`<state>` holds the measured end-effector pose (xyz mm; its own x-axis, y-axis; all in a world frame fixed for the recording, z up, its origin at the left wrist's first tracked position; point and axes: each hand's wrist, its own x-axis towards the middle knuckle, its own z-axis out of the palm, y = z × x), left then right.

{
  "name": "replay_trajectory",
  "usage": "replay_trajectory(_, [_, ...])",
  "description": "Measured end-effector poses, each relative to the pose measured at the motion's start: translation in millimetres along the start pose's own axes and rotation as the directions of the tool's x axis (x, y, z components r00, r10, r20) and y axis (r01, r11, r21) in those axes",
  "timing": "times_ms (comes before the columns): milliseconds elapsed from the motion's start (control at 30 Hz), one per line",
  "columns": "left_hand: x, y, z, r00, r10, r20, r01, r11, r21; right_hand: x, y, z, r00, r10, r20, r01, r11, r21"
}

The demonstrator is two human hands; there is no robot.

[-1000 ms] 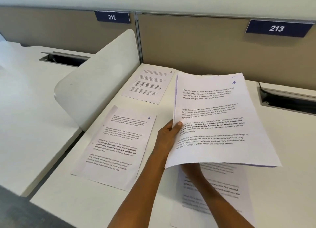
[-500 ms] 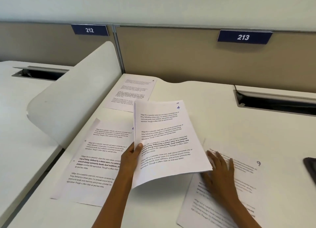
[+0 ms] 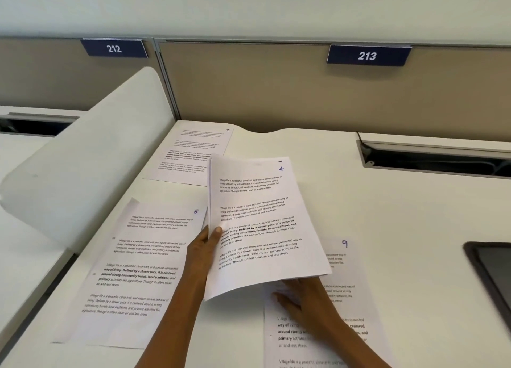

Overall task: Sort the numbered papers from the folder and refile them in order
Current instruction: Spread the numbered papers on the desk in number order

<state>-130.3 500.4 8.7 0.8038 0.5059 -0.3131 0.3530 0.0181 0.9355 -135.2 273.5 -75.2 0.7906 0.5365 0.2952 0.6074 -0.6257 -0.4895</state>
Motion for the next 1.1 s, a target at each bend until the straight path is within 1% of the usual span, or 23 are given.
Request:
replay_trajectory(33, [-0.6,0.4,2.0,1.000,0.005,0.004,-0.005,1.000,-0.007,2.0,0.6,-1.5,0.997,0.080,0.000,-0.079,0.988,0.132])
replay_trajectory(67, [0.2,-0.2,3.4,1.000,0.006,0.010,-0.006,1.000,-0.031,5.9,0.2,-6.3,0.977,0.214,0.007,-0.206,0.927,0.314])
replay_trajectory(100, [-0.5,0.5,4.6,1.000,0.003,0.011,-0.003,0.998,-0.064,11.4,2.0,-11.9,0.931,0.363,0.017,-0.322,0.800,0.506])
replay_trajectory(133, [0.5,-0.4,4.2,1.000,-0.006,0.010,0.007,0.995,-0.102,20.6,6.4,-19.3,0.870,0.493,0.012,-0.376,0.647,0.663])
replay_trajectory(167, [1.2,-0.8,2.9,1.000,-0.014,0.006,0.015,0.992,-0.123,31.8,14.3,-27.2,0.796,0.605,-0.018,-0.374,0.515,0.771])
replay_trajectory(200, [3.4,-1.7,1.1,1.000,-0.020,0.007,0.021,0.991,-0.132,44.0,23.7,-37.5,0.713,0.701,-0.017,-0.357,0.384,0.851])
replay_trajectory(233, [5.4,-1.7,-0.1,1.000,-0.027,0.014,0.029,0.990,-0.138,58.3,31.3,-50.3,0.647,0.762,0.034,-0.327,0.237,0.915])
replay_trajectory(267, [8.1,-2.6,-1.4,0.999,-0.036,0.029,0.040,0.988,-0.149,71.9,37.8,-61.3,0.613,0.784,0.097,-0.321,0.135,0.938])
replay_trajectory(300, [10.4,-2.6,-0.7,0.998,-0.042,0.044,0.049,0.984,-0.172,84.1,43.3,-71.7,0.608,0.777,0.161,-0.351,0.081,0.933])
replay_trajectory(367, [13.2,-2.7,2.9,0.997,-0.044,0.068,0.057,0.976,-0.209,103.0,50.3,-82.8,0.650,0.715,0.256,-0.457,0.100,0.884])
replay_trajectory(400, [14.6,-2.7,5.4,0.996,-0.045,0.074,0.060,0.975,-0.215,110.5,51.7,-85.3,0.676,0.682,0.280,-0.493,0.136,0.860])
replay_trajectory(433, [14.7,-2.1,8.3,0.996,-0.045,0.076,0.061,0.972,-0.226,116.9,53.5,-84.3,0.683,0.667,0.297,-0.528,0.170,0.832])
replay_trajectory(500, [17.7,-2.3,12.3,0.996,-0.048,0.070,0.063,0.971,-0.229,127.9,57.6,-78.4,0.664,0.688,0.293,-0.590,0.241,0.771])
replay_trajectory(567, [20.2,-1.0,15.4,0.998,-0.044,0.053,0.055,0.972,-0.228,134.9,61.5,-72.2,0.622,0.735,0.269,-0.641,0.281,0.714])
replay_trajectory(633, [25.4,0.7,18.7,0.998,-0.043,0.045,0.053,0.969,-0.241,139.6,65.3,-68.3,0.607,0.747,0.270,-0.648,0.270,0.712])
replay_trajectory(700, [31.1,4.9,22.9,0.998,-0.037,0.050,0.048,0.969,-0.243,145.3,68.6,-68.7,0.618,0.739,0.269,-0.611,0.235,0.756])
replay_trajectory(767, [37.5,10.0,27.0,0.998,-0.032,0.057,0.044,0.971,-0.234,152.2,72.8,-70.7,0.609,0.749,0.260,-0.592,0.212,0.777])
replay_trajectory(867, [47.9,14.3,32.1,0.998,-0.040,0.039,0.048,0.970,-0.239,165.7,85.3,-70.5,0.594,0.770,0.232,-0.606,0.238,0.759])
replay_trajectory(933, [56.6,15.2,35.0,0.998,-0.056,0.012,0.058,0.972,-0.228,175.5,97.9,-68.2,0.563,0.804,0.194,-0.617,0.252,0.745])
replay_trajectory(1000, [67.6,14.2,35.8,0.997,-0.077,-0.014,0.072,0.970,-0.234,186.8,114.1,-66.6,0.512,0.847,0.141,-0.627,0.257,0.736])
replay_trajectory(1100, [81.5,11.7,33.0,0.997,-0.059,-0.059,0.046,0.980,-0.191,206.9,139.6,-69.3,0.438,0.898,0.043,-0.642,0.279,0.714])
